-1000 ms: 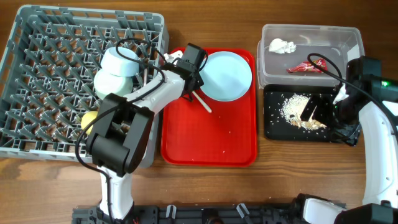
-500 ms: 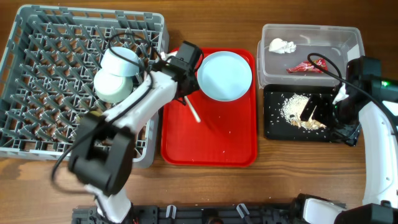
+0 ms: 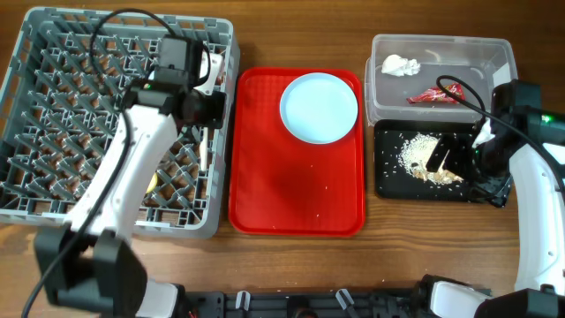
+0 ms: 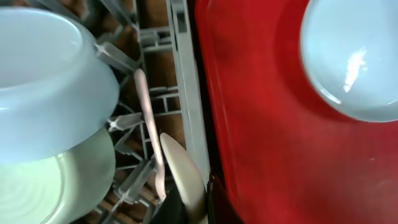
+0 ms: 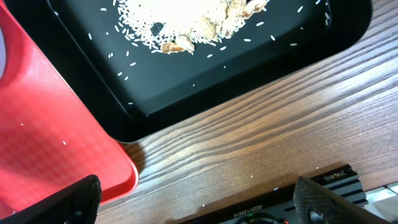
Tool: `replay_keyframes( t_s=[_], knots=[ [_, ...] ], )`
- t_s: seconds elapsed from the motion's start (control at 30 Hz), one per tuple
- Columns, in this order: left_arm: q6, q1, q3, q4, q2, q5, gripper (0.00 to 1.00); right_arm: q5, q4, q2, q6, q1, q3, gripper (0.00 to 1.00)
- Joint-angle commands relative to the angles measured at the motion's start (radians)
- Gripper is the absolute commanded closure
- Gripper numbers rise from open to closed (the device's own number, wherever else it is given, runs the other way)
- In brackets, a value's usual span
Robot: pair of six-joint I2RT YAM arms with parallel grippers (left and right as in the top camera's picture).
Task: Sort waste into correct bins and load items into the dishwasher rack
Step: 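Place the spoon into the rack with the left gripper, then grasp the light-blue plate edge with the left gripper and lift it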
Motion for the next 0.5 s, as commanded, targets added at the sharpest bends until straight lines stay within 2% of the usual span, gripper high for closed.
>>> replay_keyframes(
  t_s=[0.0,0.07,0.1,0.13,0.27,0.43,0.47],
  knots=[
    [0.037,0.016,0.0,-0.002,0.089,0.002,0.96,-0.012,-0.001,-0.004,-0.017,-0.003,0.012,0.0],
    [0.036,0.016,0.0,-0.005,0.106,-0.05,0.96,-0.012,-0.002,-0.004,-0.017,-0.003,0.012,0.0],
    [0.036,0.017,0.0,-0.005,0.105,-0.053,0.91,-0.012,-0.002,-0.004,-0.017,-0.003,0.012,0.0],
    [0.036,0.016,0.0,-0.005,0.105,-0.053,0.82,-0.014,-0.002,-0.004,-0.017,-0.003,0.012,0.0],
    [0.036,0.016,0.0,-0.005,0.105,-0.053,0.75,-0.016,-0.002,-0.004,-0.017,-0.003,0.012,0.0],
    [-0.01,0.015,0.007,0.01,0.042,-0.033,0.72,-0.016,-0.002,-0.004,-0.017,-0.003,0.012,0.0],
    [-0.029,0.013,0.014,0.022,0.015,0.0,0.67,-0.016,-0.002,-0.004,-0.017,-0.003,0.012,0.0]
  ],
)
